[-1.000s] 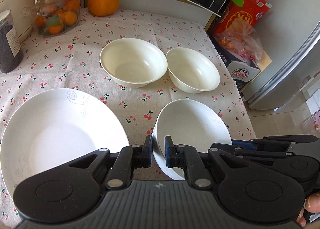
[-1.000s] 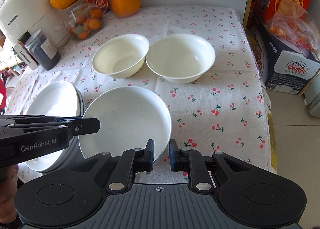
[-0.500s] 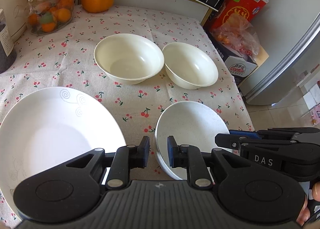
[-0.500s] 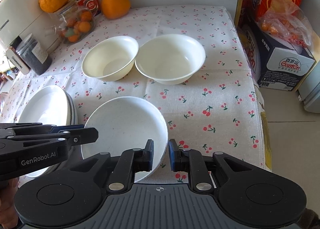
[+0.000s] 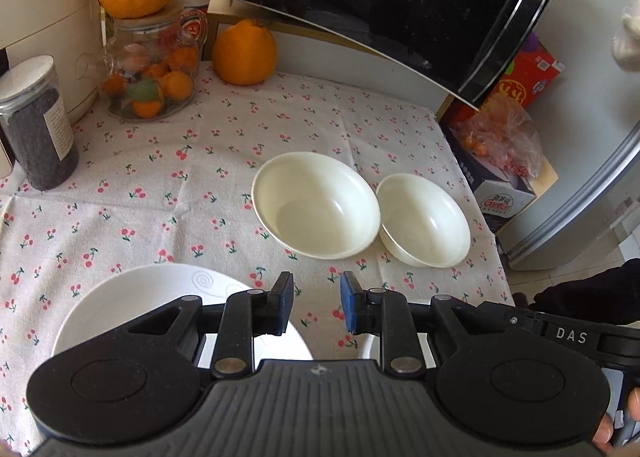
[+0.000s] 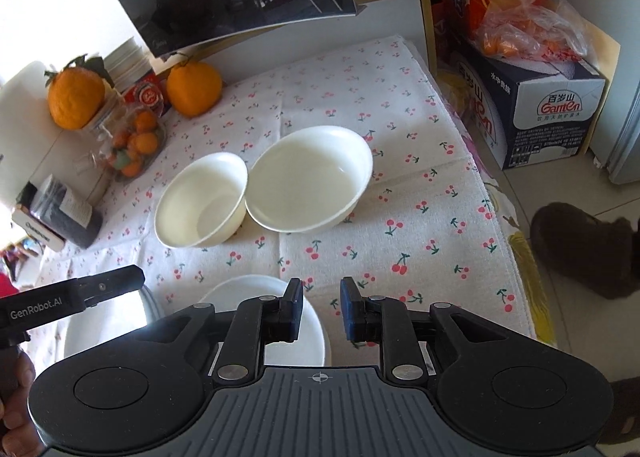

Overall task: Organize plates and bowls
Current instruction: 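Lower the second white plate onto the stack and open both tools, then move both tools to the white bowl on the tablecloth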

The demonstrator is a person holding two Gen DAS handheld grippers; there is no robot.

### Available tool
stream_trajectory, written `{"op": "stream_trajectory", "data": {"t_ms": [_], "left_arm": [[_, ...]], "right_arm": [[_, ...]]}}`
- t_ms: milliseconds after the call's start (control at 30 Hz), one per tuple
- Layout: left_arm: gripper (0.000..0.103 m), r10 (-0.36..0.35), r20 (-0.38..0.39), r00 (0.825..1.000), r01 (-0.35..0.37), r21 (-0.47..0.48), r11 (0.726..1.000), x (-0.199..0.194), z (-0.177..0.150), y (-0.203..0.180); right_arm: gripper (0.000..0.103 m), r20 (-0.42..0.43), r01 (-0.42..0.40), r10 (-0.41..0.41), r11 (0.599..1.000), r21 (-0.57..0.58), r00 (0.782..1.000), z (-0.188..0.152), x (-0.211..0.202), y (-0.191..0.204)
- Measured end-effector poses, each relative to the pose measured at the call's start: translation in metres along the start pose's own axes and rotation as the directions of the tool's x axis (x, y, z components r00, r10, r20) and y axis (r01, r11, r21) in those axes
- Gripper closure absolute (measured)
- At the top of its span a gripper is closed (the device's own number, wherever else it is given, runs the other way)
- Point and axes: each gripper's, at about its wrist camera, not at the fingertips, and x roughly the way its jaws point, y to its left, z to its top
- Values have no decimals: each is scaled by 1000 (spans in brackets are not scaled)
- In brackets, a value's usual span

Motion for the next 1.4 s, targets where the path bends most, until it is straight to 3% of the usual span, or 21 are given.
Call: {"op": "stream_trajectory", "data": {"t_ms": [233,633,900,1233,1400], "left_arm": [[63,34,-5,999,-34,-25,999,19,32,21],[64,14,-32,999,-16,-74,997,51,51,41],[69,24,-39,999,-27,-65,998,70,54,44],[81,18,-32,999,-20,-68,997,84,59,50],[89,7,-32,999,-8,-38,999,87,56,46]], "right_arm": [[80,-15,-72,74,991,114,997,9,22,10],[74,-26,-124,131,976,181,991,23,67,43],[73,-49,-93,107,968,233,993,29,97,49],[74,-33,-68,77,974,216,996,33,109,53],[84,-32,-66,72,982,175,997,33,110,59]]}}
